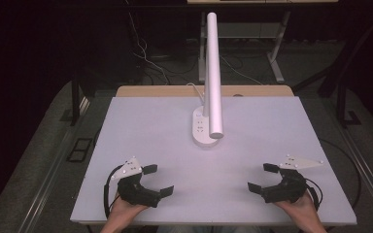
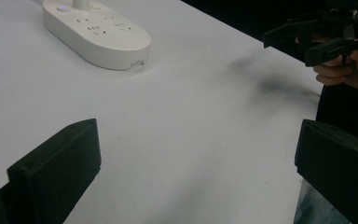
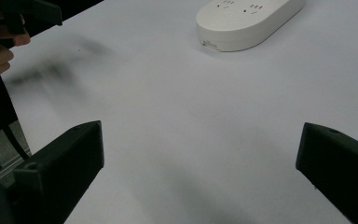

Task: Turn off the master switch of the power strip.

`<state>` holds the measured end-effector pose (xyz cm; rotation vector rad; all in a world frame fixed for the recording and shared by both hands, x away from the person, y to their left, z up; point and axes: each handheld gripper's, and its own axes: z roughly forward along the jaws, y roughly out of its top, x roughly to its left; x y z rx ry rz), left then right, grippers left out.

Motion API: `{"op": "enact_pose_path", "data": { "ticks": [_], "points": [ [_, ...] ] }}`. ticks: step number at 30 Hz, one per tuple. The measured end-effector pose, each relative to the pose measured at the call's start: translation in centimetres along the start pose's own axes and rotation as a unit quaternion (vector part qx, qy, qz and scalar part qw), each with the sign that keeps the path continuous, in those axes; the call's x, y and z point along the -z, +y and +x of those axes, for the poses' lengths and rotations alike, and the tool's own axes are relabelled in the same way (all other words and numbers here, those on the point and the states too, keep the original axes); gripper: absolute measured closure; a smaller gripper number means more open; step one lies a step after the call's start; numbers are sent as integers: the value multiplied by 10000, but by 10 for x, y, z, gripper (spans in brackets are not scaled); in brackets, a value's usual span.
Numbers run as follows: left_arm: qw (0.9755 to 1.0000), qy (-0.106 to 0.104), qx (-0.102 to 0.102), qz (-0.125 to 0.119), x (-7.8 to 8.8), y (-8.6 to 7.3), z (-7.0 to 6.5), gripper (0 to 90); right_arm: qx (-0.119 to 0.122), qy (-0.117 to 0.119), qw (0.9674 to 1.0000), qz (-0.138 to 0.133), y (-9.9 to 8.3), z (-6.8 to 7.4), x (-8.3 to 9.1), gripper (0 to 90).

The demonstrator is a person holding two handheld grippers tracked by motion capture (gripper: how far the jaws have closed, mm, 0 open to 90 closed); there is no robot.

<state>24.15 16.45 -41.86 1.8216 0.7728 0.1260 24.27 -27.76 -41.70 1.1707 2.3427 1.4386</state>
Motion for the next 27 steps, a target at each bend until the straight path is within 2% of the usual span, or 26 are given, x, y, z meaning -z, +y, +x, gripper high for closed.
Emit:
{"op": "enact_pose_path", "data": {
  "ticks": [11, 16, 27],
  "points": [
    [10000, 64, 5, 8, 2, 0, 2, 0, 0, 13, 10000, 90, -1, 0, 0, 3],
    [9999, 84, 69, -11, 4, 0, 2, 0, -26, 24, 9999, 133, 0, 1, 0, 3],
    [10000, 20, 13, 72, 0, 2, -1, 0, -60, 26, 9999, 156, -2, 0, 4, 3]
  ]
}}
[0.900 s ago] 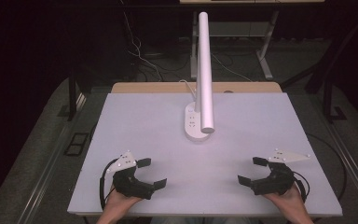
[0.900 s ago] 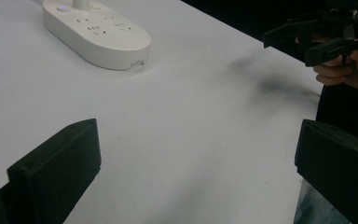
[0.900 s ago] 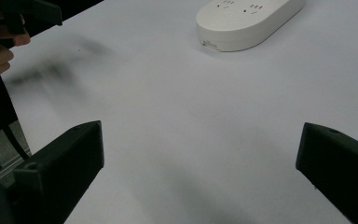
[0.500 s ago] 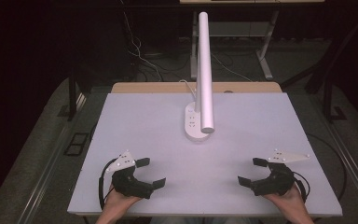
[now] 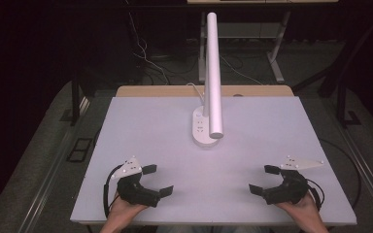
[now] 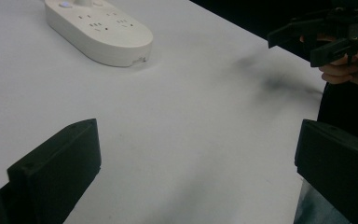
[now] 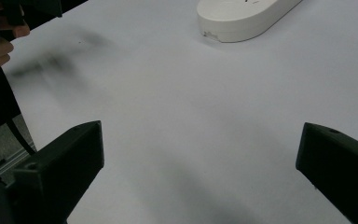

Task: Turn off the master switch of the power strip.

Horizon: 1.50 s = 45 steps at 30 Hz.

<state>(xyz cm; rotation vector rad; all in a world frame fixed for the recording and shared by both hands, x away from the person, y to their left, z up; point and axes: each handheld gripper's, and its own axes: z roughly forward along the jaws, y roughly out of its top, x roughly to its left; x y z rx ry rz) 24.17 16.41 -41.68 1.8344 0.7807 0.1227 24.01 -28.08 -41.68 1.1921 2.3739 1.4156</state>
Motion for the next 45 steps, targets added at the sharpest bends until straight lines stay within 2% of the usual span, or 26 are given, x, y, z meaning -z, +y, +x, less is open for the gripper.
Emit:
{"op": "enact_pose_path", "data": {
  "ticks": [13, 24, 28, 45],
  "points": [
    [9999, -52, -17, 160, 1, 8, 3, 0, 5, 0, 10000, 26, -1, -2, 1, 3],
    [9998, -81, -57, 191, 2, 22, 7, 0, 10, -14, 10000, 39, -1, -3, 1, 3],
    [9998, -122, 22, 131, 0, 25, 10, 0, 19, -21, 10000, 47, -1, -3, 1, 3],
    [9989, -150, -84, 438, -9, 46, 18, 0, 18, -43, 10000, 71, -1, -4, 2, 3]
  ]
}}
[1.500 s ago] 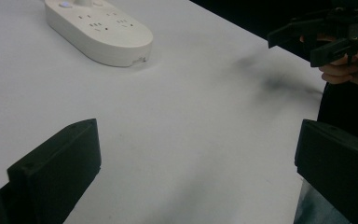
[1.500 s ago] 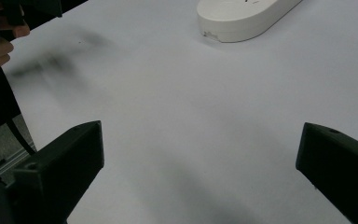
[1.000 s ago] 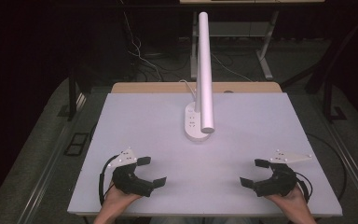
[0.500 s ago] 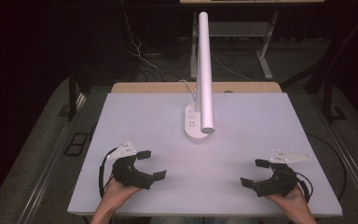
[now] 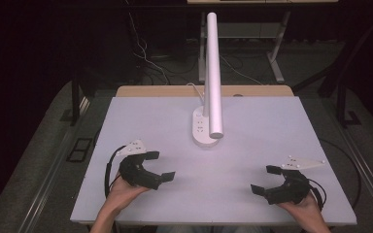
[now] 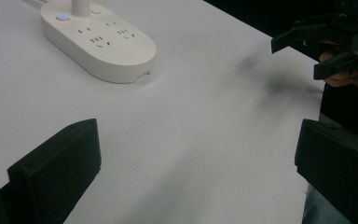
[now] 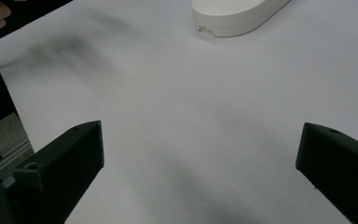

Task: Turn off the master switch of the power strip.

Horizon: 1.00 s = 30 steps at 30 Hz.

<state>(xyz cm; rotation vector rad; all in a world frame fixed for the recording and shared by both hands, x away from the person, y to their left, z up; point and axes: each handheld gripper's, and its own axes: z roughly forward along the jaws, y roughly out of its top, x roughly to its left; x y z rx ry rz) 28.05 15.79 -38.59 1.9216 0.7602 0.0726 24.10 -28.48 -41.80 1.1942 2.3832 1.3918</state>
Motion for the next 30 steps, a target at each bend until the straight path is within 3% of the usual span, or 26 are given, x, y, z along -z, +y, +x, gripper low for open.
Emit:
{"op": "enact_pose_path", "data": {
  "ticks": [30],
  "points": [
    [9993, -57, -186, 325, -21, 36, 16, 0, 28, -13, 10000, 78, -1, 0, -1, 3]
  ]
}}
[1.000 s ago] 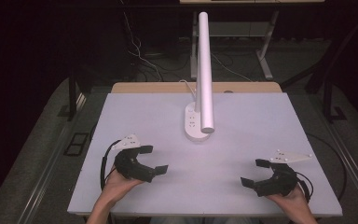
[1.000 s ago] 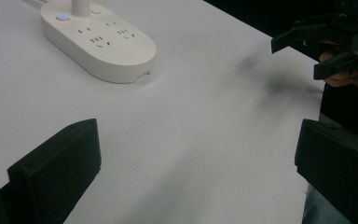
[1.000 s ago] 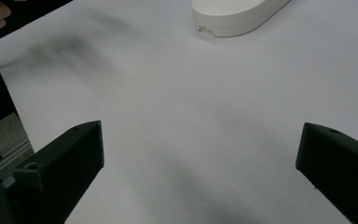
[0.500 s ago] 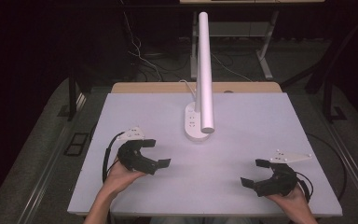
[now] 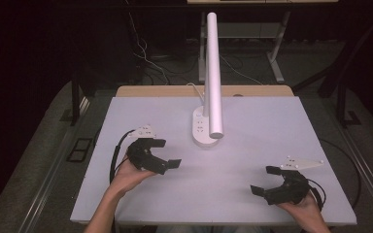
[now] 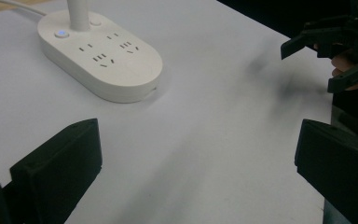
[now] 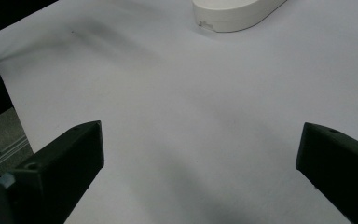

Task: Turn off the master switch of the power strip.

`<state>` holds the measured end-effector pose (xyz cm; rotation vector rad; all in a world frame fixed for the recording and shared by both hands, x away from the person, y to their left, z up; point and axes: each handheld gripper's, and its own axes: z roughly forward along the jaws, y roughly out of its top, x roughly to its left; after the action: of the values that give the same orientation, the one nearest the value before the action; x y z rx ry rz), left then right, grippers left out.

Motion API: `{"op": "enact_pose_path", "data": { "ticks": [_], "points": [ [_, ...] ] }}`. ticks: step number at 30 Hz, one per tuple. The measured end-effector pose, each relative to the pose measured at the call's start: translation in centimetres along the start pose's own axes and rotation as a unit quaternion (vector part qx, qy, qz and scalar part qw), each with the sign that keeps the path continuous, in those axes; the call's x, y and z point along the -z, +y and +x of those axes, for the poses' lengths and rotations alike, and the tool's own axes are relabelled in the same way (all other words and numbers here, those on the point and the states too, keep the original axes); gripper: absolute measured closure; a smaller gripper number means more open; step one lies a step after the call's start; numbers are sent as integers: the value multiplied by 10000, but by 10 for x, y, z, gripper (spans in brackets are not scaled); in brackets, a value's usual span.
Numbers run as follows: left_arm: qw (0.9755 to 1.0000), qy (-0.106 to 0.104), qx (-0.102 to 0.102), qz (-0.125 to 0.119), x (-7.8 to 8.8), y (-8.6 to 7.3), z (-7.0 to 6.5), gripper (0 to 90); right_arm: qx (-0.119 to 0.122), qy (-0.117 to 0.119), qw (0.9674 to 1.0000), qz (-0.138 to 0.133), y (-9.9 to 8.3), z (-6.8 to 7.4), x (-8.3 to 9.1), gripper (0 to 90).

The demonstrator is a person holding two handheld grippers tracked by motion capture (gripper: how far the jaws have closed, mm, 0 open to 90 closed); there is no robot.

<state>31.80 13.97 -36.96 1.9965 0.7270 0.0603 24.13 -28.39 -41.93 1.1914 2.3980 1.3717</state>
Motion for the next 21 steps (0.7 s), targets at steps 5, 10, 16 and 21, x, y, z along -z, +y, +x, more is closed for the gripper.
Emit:
{"op": "enact_pose_path", "data": {
  "ticks": [5, 10, 16, 21],
  "points": [
    [10000, -4, 0, 35, -3, 4, 3, 0, -1, -11, 10000, -16, 0, -1, 1, 3],
    [9999, 10, -35, 107, -5, 10, 5, 0, -9, -17, 10000, -7, 0, -1, 1, 3],
    [9997, 36, -112, 207, -8, 22, 10, 0, 32, 1, 10000, -14, 0, -1, 1, 3],
    [9996, 76, -134, 237, -11, 31, 15, 0, 16, 11, 10000, 21, -1, 0, 1, 3]
  ]
}}
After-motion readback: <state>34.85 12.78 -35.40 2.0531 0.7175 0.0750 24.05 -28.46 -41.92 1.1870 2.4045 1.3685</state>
